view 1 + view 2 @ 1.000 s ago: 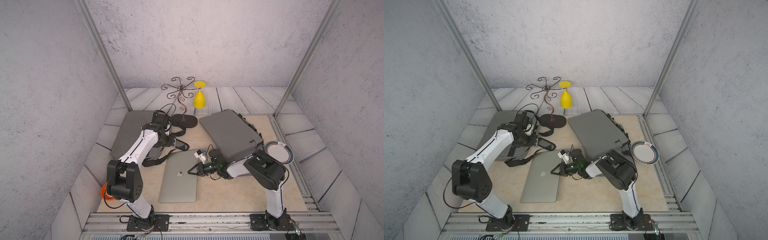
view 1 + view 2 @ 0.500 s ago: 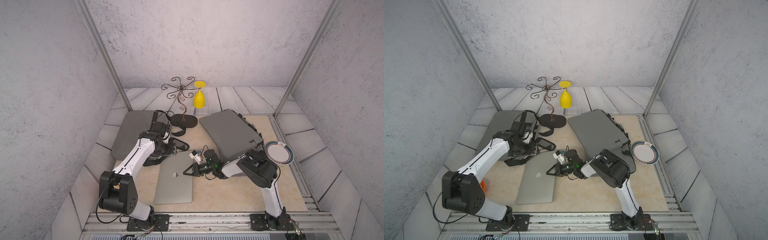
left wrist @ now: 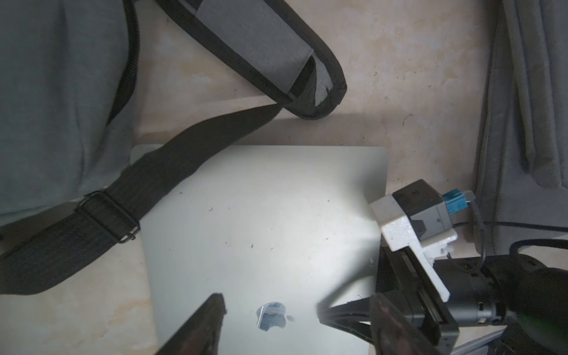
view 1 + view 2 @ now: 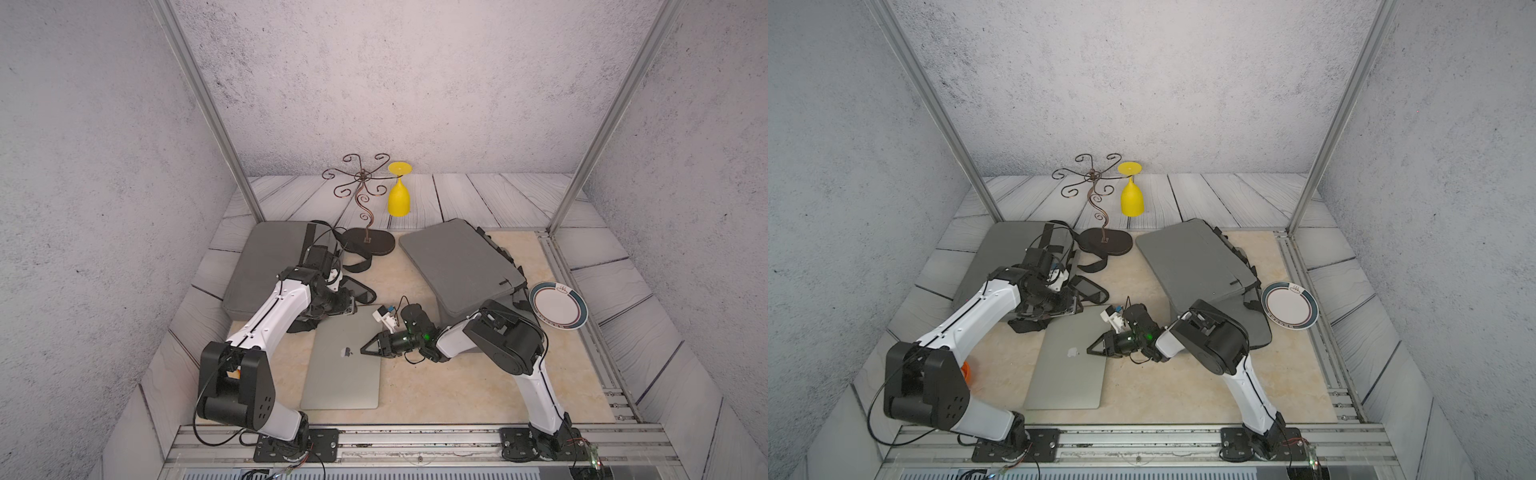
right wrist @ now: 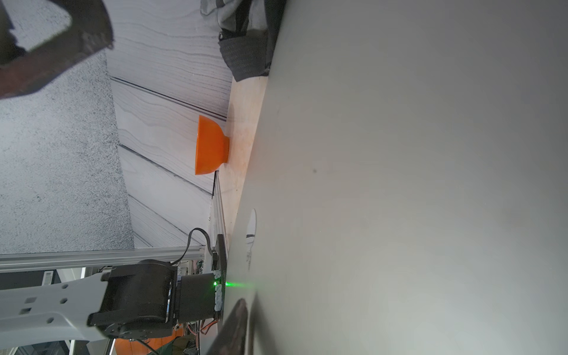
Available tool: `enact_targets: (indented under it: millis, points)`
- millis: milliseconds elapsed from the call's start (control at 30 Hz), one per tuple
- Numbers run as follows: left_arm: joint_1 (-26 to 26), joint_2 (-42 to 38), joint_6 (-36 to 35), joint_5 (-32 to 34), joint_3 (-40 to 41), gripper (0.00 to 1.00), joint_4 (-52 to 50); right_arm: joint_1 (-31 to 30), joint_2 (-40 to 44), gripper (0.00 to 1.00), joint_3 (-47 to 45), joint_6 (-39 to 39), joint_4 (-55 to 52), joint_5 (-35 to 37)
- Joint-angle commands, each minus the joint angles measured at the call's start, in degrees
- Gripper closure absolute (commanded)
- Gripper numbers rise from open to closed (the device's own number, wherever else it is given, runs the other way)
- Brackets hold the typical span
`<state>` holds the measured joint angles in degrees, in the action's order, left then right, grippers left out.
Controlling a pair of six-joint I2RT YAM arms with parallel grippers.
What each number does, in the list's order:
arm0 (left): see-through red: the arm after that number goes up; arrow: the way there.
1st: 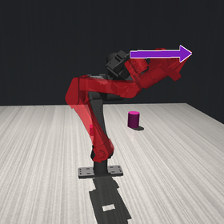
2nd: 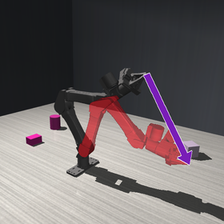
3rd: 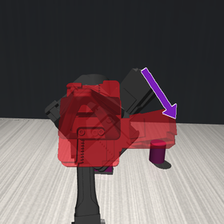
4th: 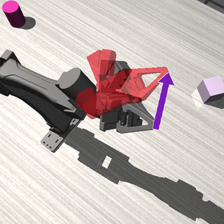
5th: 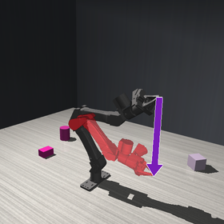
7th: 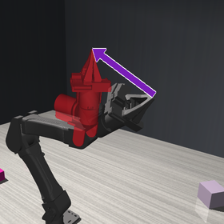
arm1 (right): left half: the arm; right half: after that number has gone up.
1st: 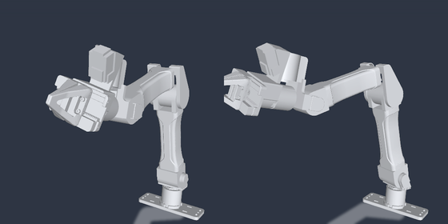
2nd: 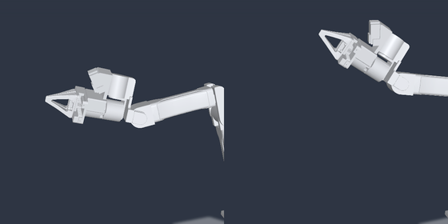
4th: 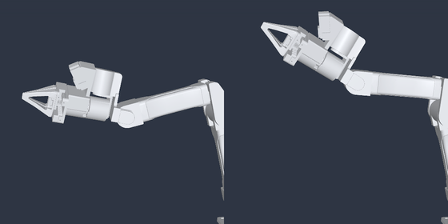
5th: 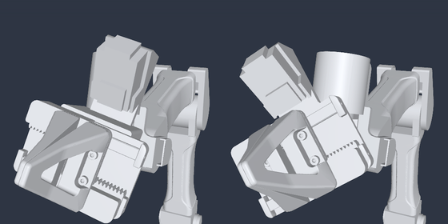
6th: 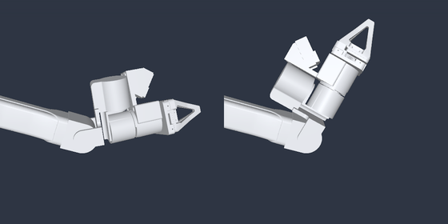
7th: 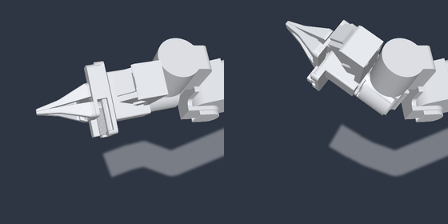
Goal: Open the zippered laptop bag and take out the laptop
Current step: Place the laptop at the center of the board.
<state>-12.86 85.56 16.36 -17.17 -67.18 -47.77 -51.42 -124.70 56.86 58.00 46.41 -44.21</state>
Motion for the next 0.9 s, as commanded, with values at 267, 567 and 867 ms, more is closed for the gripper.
enact_targets:
  millis: [267,567,867]
  points:
    - [0.2,4.15,0.34,-3.64,-0.27,0.24,2.2,-1.65,-3.38,0.57,3.8,-3.19,-0.81,1.16]
    - [0.07,8.28,1.15,-4.92,-0.79,0.24,5.36,-1.57,2.48,0.42,0.91,-8.35,-8.5,3.81]
    - [-0.25,13.55,2.79,-5.6,-2.09,0.24,10.06,-0.83,9.52,0.34,-2.64,-11.91,-16.44,6.59]
